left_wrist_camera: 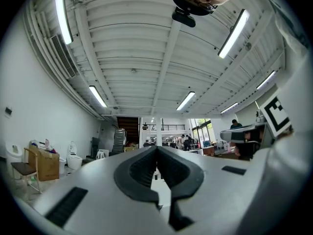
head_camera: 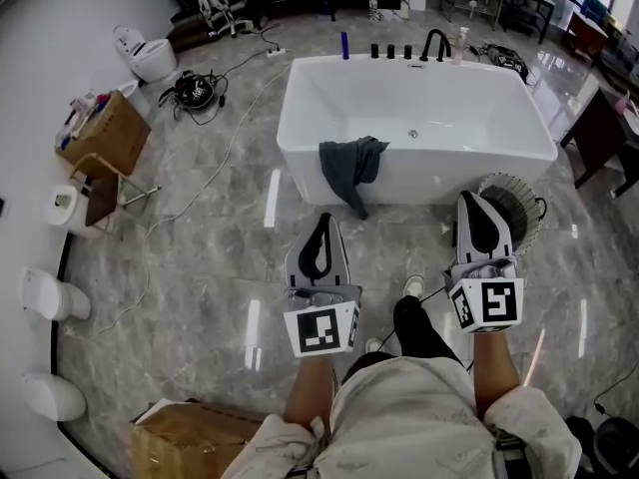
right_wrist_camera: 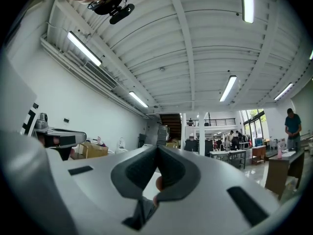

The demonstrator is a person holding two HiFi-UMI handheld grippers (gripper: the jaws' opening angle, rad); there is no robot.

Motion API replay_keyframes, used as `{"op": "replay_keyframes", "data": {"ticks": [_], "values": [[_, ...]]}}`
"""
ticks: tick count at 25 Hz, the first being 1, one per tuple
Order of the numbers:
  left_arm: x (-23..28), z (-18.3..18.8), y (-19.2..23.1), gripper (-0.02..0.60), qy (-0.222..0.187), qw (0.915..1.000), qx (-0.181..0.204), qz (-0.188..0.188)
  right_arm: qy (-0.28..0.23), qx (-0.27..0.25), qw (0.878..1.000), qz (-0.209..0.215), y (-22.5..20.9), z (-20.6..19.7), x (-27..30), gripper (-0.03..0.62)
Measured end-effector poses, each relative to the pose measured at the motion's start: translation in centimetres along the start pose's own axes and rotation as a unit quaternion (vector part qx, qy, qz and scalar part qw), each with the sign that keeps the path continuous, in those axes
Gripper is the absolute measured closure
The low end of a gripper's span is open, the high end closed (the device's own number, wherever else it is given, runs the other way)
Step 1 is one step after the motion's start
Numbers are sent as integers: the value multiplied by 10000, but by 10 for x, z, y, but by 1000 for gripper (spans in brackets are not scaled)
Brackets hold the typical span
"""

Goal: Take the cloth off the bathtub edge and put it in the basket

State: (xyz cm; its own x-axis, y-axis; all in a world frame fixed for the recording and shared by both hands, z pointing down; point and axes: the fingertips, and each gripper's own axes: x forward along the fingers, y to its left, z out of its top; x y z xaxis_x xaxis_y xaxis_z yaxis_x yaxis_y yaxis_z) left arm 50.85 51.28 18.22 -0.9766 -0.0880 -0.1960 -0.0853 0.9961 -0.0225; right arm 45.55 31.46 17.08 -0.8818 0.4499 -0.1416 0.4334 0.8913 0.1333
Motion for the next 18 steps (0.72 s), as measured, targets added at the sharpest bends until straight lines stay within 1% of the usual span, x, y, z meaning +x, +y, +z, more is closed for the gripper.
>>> {"op": "replay_keyframes", "data": {"ticks": [7,13,18], "values": [[-5,-3,9,578,-36,9998,-160,63,48,-110,9999,30,9,3,0,605],[6,-8,13,578,-33,9999,-100,114,44,-7,10000,54,6,-1,14,605],[26,-21,13,578,26,9999,-27,151,23,149,9999,79,-7,-19,33,606]]}}
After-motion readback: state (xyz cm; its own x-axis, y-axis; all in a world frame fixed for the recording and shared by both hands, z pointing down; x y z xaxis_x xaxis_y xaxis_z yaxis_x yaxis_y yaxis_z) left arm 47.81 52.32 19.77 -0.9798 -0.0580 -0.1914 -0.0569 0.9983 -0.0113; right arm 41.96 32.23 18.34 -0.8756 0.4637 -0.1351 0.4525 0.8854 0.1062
